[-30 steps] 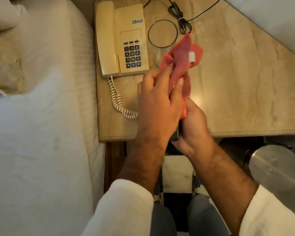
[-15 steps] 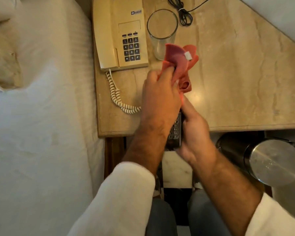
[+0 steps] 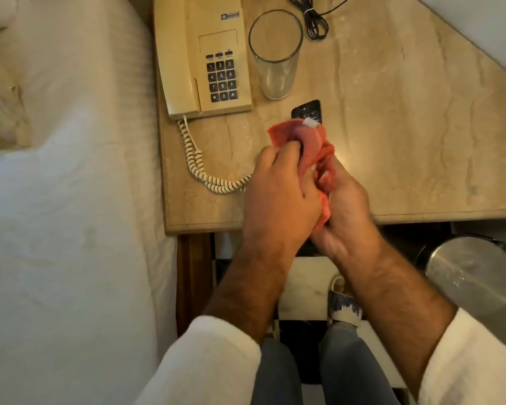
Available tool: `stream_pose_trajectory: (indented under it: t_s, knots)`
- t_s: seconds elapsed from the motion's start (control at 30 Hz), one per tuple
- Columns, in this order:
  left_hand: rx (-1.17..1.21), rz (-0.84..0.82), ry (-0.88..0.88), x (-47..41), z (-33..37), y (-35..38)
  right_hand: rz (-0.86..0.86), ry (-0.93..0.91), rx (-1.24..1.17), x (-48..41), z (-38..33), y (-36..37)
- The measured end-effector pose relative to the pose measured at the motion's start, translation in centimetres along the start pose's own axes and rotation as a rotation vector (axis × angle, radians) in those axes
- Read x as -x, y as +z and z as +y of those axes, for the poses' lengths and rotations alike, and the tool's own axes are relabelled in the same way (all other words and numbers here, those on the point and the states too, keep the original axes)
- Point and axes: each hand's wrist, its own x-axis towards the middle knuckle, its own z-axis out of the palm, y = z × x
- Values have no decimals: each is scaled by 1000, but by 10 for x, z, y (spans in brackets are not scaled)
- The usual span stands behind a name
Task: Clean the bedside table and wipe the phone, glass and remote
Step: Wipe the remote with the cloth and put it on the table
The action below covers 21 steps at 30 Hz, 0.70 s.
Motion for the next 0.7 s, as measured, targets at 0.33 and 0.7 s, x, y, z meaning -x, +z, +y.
stream_pose_trajectory:
  t_s: [0.33,0.7]
  knots:
    - [79,-59,-94,-50,21,-4,46,-32,121,8,20,-2]
    - [122,27,-202,5,-7,-22,17,9,230,10,20,-1]
